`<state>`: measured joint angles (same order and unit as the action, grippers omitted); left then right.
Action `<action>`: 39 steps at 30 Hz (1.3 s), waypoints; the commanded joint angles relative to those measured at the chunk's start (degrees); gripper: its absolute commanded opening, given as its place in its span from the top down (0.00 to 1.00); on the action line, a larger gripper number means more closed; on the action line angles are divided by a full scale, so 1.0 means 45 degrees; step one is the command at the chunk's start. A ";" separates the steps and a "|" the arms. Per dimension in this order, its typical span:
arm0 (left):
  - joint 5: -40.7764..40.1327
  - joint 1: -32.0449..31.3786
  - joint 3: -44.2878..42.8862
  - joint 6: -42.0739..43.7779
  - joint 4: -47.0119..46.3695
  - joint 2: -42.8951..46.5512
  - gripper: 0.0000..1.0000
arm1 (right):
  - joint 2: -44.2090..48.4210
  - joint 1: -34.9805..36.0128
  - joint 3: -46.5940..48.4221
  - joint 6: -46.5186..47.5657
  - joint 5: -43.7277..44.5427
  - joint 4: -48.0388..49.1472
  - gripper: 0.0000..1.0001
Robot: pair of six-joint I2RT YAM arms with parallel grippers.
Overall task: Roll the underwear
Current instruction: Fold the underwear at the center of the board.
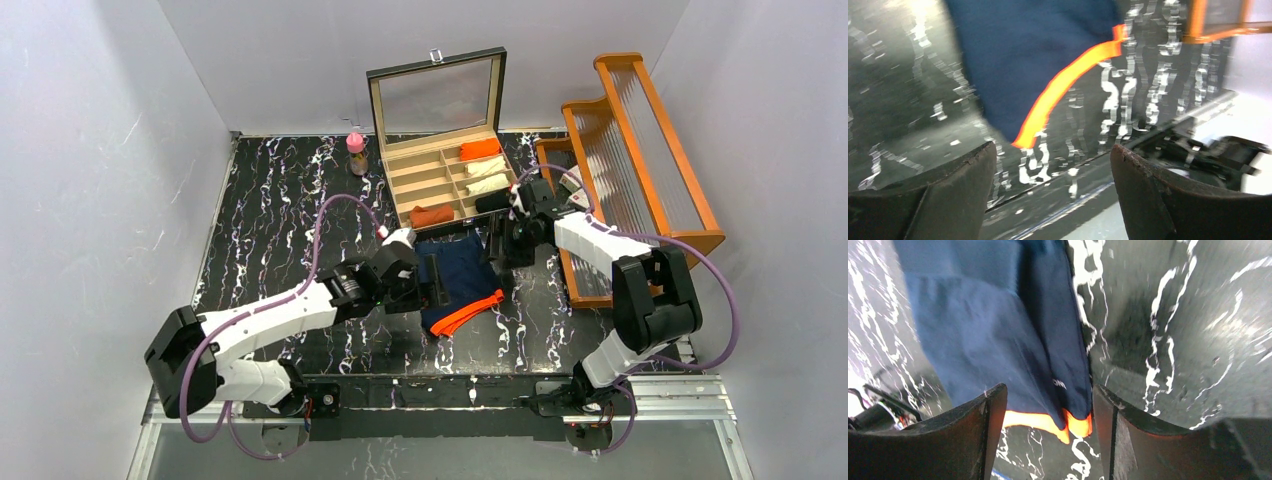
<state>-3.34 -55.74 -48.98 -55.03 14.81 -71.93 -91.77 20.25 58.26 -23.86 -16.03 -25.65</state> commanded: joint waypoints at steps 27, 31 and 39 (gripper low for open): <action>-0.2373 0.2046 0.1052 0.0316 0.3992 0.2405 0.13 | 0.2250 0.3712 -0.5420 -0.5507 -0.3309 0.2996 0.46; -0.1779 0.2088 0.0826 0.0944 0.3763 0.2477 0.12 | 0.3606 0.3568 -0.3965 -0.4881 -0.1315 0.1078 0.29; 0.0261 0.2092 0.0519 0.2243 0.2170 0.1153 0.15 | 0.4207 0.1552 -0.3309 -0.4881 -0.1315 0.1078 0.29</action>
<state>-7.28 -46.54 -44.91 -48.71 27.62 -63.71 -72.85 31.85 42.47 -45.32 -24.02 -19.09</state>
